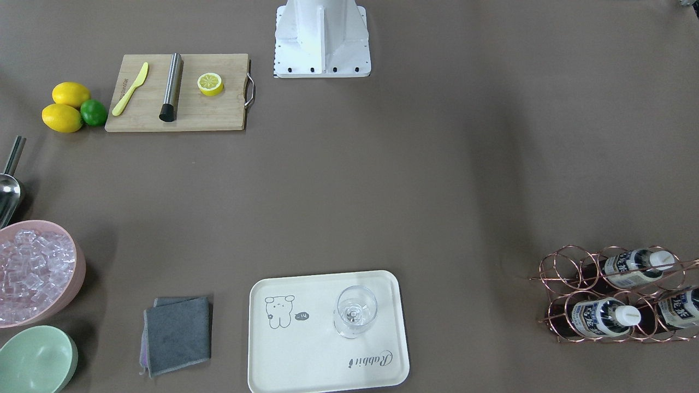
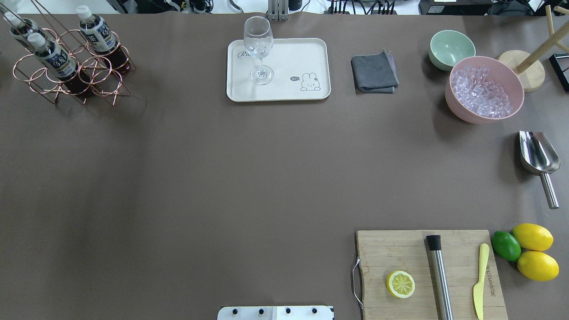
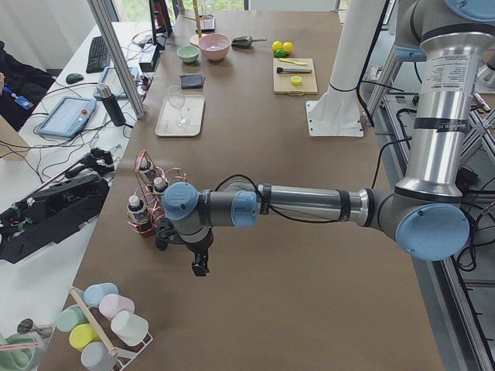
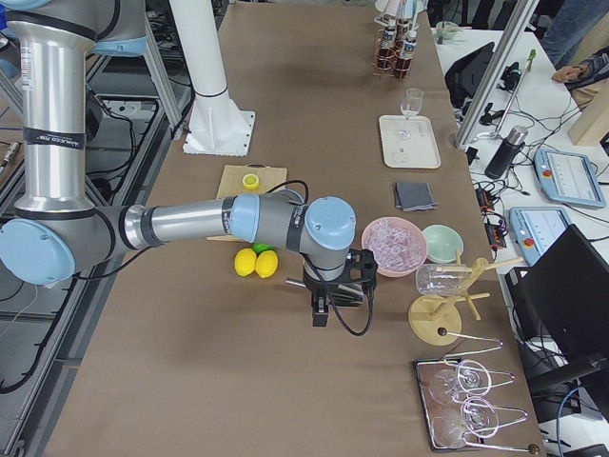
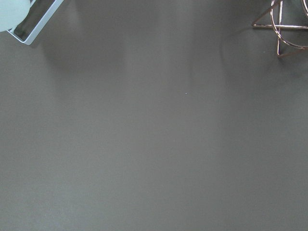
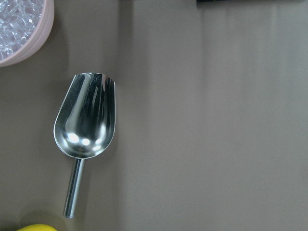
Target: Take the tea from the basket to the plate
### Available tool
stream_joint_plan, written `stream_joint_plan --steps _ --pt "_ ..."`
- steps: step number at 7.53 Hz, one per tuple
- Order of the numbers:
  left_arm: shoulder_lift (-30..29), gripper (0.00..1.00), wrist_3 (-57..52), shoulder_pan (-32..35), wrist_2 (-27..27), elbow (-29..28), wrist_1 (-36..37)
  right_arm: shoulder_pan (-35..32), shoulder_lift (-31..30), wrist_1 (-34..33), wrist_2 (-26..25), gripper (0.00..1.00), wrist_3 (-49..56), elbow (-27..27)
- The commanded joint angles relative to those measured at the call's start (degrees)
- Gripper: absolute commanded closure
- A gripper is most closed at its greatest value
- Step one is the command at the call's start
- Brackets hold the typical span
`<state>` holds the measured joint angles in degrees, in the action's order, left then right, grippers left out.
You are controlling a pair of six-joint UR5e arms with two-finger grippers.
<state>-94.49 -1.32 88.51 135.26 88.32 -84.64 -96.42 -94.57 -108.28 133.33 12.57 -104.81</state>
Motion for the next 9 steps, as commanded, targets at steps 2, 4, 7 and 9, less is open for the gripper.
stream_joint_plan --steps 2,4,7,9 --pt "0.10 0.01 -0.17 0.00 -0.08 -0.08 -0.09 0.00 0.00 0.00 0.00 0.00 0.00 0.04" --pt "0.10 0.01 -0.26 0.00 -0.08 -0.43 -0.09 0.00 0.00 0.00 0.00 0.00 0.00 0.04" --pt "0.10 0.01 -0.26 -0.09 -0.08 -1.04 -0.09 0.00 0.00 0.00 0.00 0.00 0.00 0.04" --pt "0.10 0.01 -0.26 -0.18 -0.34 -1.22 -0.09 0.00 0.00 0.00 0.00 0.00 0.00 0.04"
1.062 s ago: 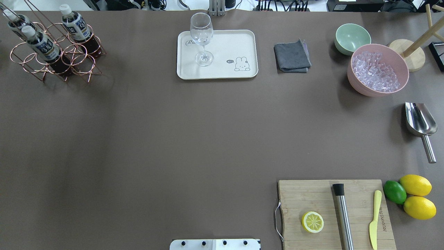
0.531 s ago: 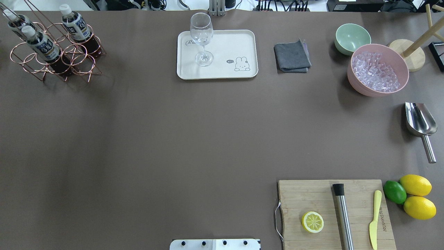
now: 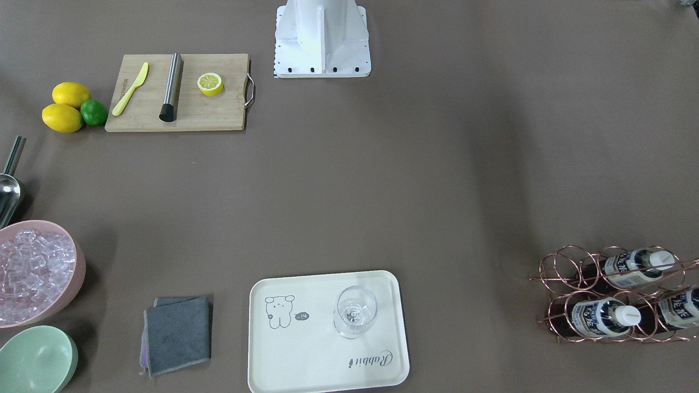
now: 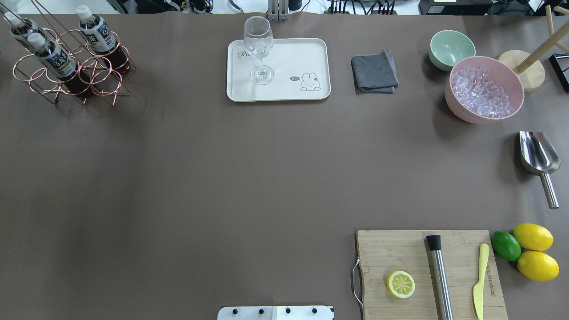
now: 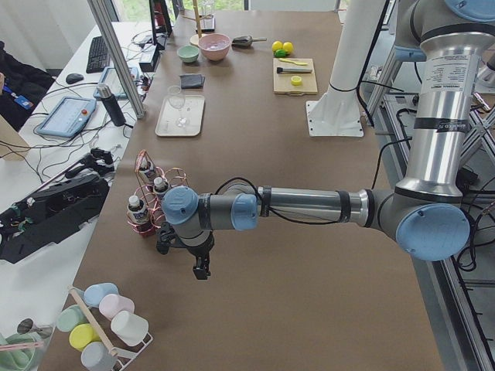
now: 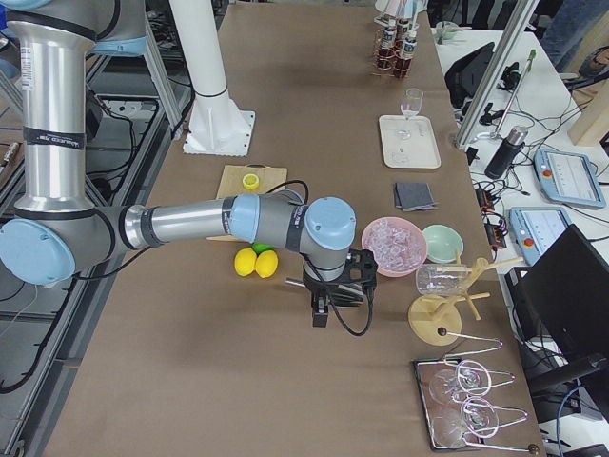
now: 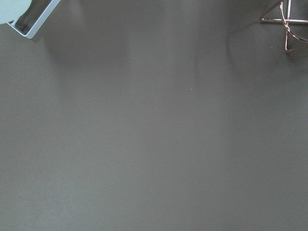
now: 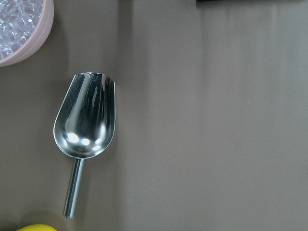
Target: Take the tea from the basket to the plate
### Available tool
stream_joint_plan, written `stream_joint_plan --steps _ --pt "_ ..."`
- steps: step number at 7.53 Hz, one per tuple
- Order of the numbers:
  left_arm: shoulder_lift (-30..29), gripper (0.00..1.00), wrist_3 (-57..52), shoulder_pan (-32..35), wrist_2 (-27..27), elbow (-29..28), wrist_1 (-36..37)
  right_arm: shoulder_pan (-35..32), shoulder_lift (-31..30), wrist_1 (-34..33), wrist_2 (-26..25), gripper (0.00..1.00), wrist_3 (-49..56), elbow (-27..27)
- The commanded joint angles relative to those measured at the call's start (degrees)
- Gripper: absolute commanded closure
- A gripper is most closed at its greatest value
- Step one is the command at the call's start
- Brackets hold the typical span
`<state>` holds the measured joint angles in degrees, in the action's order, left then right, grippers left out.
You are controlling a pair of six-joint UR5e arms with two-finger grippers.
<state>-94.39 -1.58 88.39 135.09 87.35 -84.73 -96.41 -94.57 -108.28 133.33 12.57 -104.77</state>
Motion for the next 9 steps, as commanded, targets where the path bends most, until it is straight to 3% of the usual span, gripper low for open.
stream_joint_plan --steps 1,4,6,9 --pt "-0.26 0.01 -0.35 -0.32 -0.35 -0.25 -0.44 0.00 0.00 0.00 0.00 0.00 0.00 0.00" --pt "-1.83 0.01 -3.51 -0.50 -0.53 0.97 -7.19 0.00 0.00 0.00 0.00 0.00 0.00 0.00" --pt "-4.65 0.01 -4.91 -0.50 -0.53 4.13 -7.47 0.00 0.00 0.00 0.00 0.00 0.00 0.00" --pt "-8.51 0.01 -19.19 -0.85 -0.61 6.26 -7.21 0.00 0.00 0.00 0.00 0.00 0.00 0.00"
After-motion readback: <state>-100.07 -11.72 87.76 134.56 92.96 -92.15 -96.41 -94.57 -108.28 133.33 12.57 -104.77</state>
